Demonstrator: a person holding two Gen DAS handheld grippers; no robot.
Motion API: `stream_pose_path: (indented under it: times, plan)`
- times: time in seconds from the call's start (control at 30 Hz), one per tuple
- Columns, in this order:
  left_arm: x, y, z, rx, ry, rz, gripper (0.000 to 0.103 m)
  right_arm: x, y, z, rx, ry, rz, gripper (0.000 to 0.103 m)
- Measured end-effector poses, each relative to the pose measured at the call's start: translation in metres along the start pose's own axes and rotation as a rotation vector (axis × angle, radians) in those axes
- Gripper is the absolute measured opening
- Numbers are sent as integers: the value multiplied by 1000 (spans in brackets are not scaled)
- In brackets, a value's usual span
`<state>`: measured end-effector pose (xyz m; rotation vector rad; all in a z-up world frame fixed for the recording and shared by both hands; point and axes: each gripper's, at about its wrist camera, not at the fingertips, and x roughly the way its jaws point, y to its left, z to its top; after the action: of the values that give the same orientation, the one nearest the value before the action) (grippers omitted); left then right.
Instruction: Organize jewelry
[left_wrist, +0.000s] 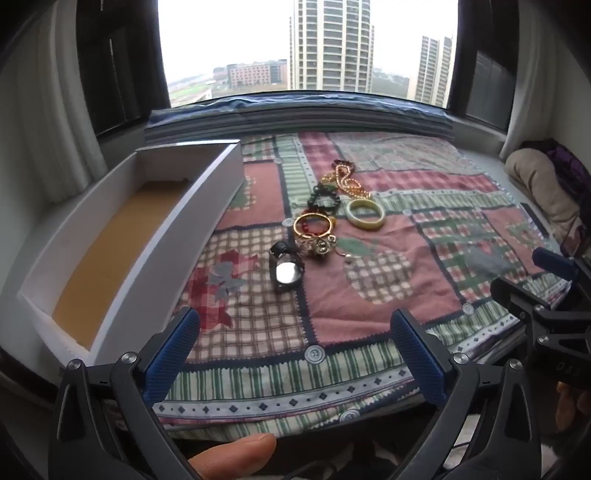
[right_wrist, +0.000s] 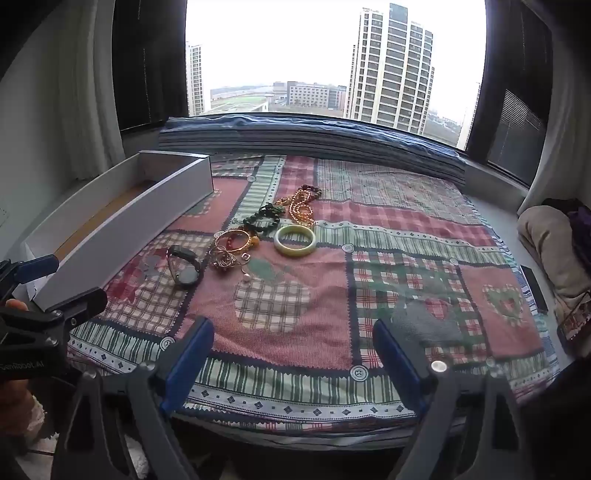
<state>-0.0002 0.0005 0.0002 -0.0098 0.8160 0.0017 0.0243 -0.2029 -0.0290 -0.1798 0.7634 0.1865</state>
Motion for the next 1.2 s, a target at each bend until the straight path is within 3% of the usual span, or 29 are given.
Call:
stream_pose_path:
  times: [0.17, 0.23, 0.4, 1.2]
  plan:
    - [1, -4, 0, 16, 6, 16, 103, 6, -2, -3, 9, 12, 12, 90]
    - [0, -3, 2, 14, 4, -16, 103, 5, -2, -4, 12, 11, 16, 90]
    - [-4, -7, 2, 51, -60, 18, 103, 6, -2, -4, 19, 3, 18, 90]
    - [3, -7, -1, 56, -5, 12, 103, 3, -2, -3, 17, -9, 19, 90]
